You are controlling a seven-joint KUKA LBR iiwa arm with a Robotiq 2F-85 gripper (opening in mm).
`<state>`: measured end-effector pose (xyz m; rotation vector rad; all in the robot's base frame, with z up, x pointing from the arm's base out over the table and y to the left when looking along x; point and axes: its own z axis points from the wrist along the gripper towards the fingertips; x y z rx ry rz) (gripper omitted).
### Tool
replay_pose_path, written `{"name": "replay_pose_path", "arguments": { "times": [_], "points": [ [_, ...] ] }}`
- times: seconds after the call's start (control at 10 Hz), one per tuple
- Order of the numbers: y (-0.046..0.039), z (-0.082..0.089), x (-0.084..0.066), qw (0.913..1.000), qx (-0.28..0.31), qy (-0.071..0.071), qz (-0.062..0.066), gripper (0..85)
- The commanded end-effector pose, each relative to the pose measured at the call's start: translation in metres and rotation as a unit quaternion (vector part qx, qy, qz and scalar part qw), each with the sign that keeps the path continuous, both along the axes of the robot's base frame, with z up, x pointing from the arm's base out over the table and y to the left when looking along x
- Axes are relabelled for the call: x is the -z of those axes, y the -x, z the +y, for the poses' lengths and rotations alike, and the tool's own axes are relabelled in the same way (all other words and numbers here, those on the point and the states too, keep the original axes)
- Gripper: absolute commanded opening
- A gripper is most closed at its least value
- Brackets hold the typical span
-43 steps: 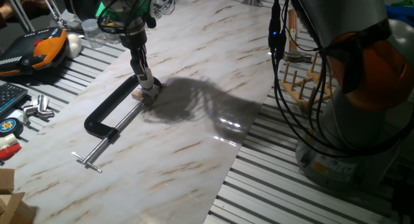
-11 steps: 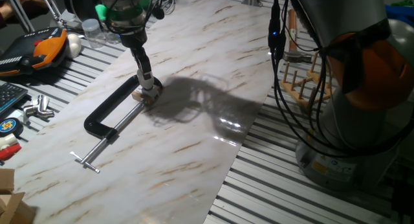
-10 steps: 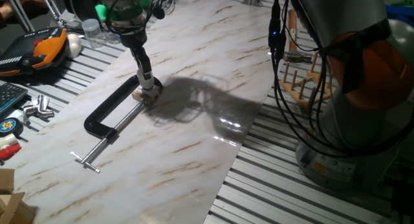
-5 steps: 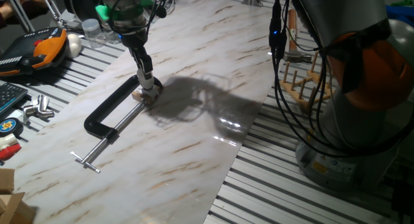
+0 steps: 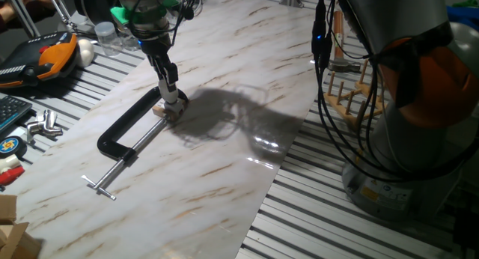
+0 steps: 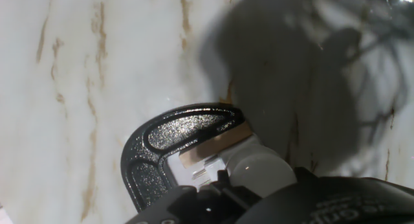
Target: Take out the light bulb by rotating it
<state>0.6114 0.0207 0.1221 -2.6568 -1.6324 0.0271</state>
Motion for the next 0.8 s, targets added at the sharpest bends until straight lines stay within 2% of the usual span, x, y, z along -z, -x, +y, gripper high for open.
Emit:
{"name": "replay_pose_path", "arguments": {
  "times": [0.0,0.7],
  "points": [
    [0.0001,0.0000,0.0001,1.0000,-0.006,0.000,0.000,0.0],
    [0.0004,0.0000,0.0010,0.9983,-0.058,-0.004,0.002,0.0]
  ]
}}
